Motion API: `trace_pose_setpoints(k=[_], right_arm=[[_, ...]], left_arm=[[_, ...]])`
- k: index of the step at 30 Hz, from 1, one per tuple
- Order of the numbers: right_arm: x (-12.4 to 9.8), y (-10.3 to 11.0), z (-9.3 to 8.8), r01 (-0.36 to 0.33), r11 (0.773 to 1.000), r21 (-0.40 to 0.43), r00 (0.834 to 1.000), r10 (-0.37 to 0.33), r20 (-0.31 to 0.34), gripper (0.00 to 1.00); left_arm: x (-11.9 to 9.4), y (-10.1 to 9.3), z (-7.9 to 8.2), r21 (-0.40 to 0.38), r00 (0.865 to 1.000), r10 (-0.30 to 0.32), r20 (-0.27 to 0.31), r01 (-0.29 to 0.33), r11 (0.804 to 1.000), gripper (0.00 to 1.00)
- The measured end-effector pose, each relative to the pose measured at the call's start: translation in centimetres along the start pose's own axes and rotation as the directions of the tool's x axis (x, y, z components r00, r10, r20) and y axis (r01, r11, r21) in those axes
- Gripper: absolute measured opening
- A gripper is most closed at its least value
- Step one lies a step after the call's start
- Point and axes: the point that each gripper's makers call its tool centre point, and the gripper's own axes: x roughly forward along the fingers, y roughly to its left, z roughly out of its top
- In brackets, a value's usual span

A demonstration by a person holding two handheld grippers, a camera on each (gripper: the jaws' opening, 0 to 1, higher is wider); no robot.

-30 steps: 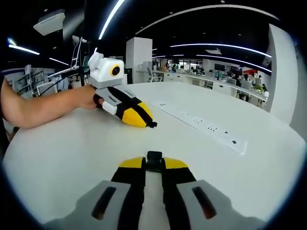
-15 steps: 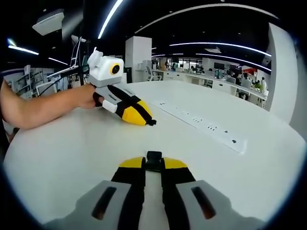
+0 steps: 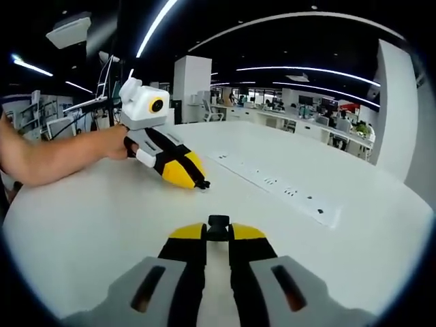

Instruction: Snap the two parts of the plastic buckle together until the buckle closes and remains connected.

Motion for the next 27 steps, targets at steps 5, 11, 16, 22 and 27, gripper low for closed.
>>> trace_pose_setpoints(k=[5, 11, 16, 22, 27], right_arm=[[-0.6, 0.0, 1.2, -0.004, 0.998, 0.056, 1.0, 0.005, -0.007, 0.11], [-0.8, -0.1, 1.6, 0.008, 0.999, 0.053, 1.0, -0.008, -0.003, 0.11], [-0.9, -0.2, 1.6, 0.019, 0.998, 0.052, 1.0, -0.018, -0.006, 0.11], [-1.2, -0.6, 1.8, 0.039, 0.998, 0.05, 0.999, -0.039, 0.006, 0.11], [-1.4, -0.7, 1.9, 0.041, 0.998, 0.056, 0.999, -0.041, 0.012, 0.11]], left_arm=[[-0.6, -0.5, 1.0, 0.017, 1.0, -0.002, 0.007, 0.001, 1.0, 0.11], [-0.9, -1.0, 1.4, 0.012, 1.0, -0.007, -0.001, 0.007, 1.0, 0.11], [-1.1, -1.3, 2.0, 0.02, 1.0, -0.007, 0.003, 0.007, 1.0, 0.11], [-1.3, -1.3, 2.2, -0.003, 1.0, -0.015, 0.011, 0.015, 1.0, 0.11], [-1.5, -1.5, 2.5, -0.007, 1.0, -0.023, 0.016, 0.023, 1.0, 0.11]])
